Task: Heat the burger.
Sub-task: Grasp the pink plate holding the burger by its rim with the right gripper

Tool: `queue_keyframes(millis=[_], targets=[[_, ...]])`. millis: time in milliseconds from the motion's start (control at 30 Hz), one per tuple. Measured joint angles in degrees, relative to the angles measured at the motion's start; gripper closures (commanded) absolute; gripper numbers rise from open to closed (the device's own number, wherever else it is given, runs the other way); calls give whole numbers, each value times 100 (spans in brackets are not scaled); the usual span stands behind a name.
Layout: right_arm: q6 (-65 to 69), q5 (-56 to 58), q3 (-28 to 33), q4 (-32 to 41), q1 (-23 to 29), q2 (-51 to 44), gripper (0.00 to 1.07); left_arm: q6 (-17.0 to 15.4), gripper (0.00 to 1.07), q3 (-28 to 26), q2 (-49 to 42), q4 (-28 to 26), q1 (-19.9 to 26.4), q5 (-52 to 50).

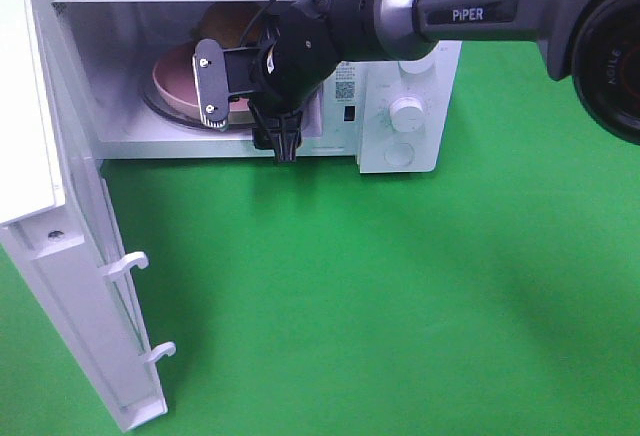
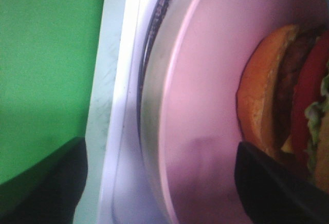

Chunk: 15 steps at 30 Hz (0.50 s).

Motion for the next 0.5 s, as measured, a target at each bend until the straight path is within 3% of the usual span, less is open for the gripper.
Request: queue_keyframes(millis=[233, 267, 367, 400, 433, 500], targets=[[0, -11, -34, 80, -23, 143, 34, 0, 7, 0, 0, 0, 0, 0], [0, 0, -34, 92, -23, 201, 40, 0, 7, 0, 0, 0, 0, 0], [0, 0, -34, 126, -23, 229, 43, 0, 7, 0, 0, 0, 0, 0], [0, 0, -34, 126, -23, 235, 56, 0, 7, 0, 0, 6, 0, 0], [0, 0, -34, 126, -23, 235, 56, 0, 7, 0, 0, 6, 0, 0], [0, 17, -40, 172, -23, 212, 83, 0, 7, 0, 0, 6, 0, 0]])
